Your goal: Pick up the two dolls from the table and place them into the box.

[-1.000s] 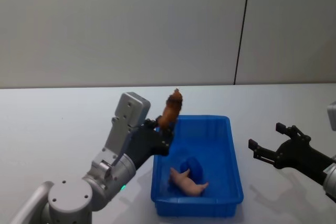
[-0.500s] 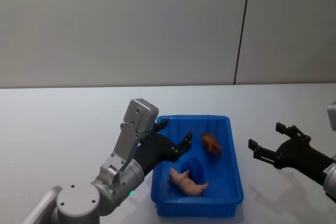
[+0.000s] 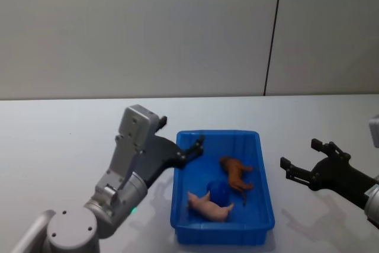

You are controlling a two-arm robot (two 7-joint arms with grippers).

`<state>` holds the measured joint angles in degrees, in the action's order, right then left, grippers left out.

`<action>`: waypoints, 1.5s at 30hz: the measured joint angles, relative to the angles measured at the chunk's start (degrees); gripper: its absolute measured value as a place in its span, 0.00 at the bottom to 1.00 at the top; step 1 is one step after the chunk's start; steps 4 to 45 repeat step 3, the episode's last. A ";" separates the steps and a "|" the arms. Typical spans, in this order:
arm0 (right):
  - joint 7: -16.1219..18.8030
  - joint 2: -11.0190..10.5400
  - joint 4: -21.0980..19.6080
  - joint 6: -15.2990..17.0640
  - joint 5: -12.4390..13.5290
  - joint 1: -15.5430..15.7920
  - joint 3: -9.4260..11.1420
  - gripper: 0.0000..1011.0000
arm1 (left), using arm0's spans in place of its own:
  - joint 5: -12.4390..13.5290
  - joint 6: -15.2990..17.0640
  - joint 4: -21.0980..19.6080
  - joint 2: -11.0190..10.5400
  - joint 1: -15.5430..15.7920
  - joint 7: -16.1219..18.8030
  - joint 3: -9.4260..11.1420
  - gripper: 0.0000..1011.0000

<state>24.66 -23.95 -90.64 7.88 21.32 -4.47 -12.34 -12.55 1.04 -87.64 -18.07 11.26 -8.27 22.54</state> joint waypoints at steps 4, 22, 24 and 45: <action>0.00 0.00 0.00 0.00 0.00 0.00 0.00 0.99 | 0.14 -0.81 -0.51 -0.35 -0.18 0.65 -0.42 0.99; 0.00 0.00 0.00 0.00 0.00 0.00 0.00 0.99 | 0.14 -0.81 -0.51 -0.35 -0.18 0.65 -0.42 0.99; 0.00 0.00 0.00 0.00 0.00 0.00 0.00 0.99 | 0.14 -0.81 -0.51 -0.35 -0.18 0.65 -0.42 0.99; 0.00 0.00 0.00 0.00 0.00 0.00 0.00 0.99 | 0.14 -0.81 -0.51 -0.35 -0.18 0.65 -0.42 0.99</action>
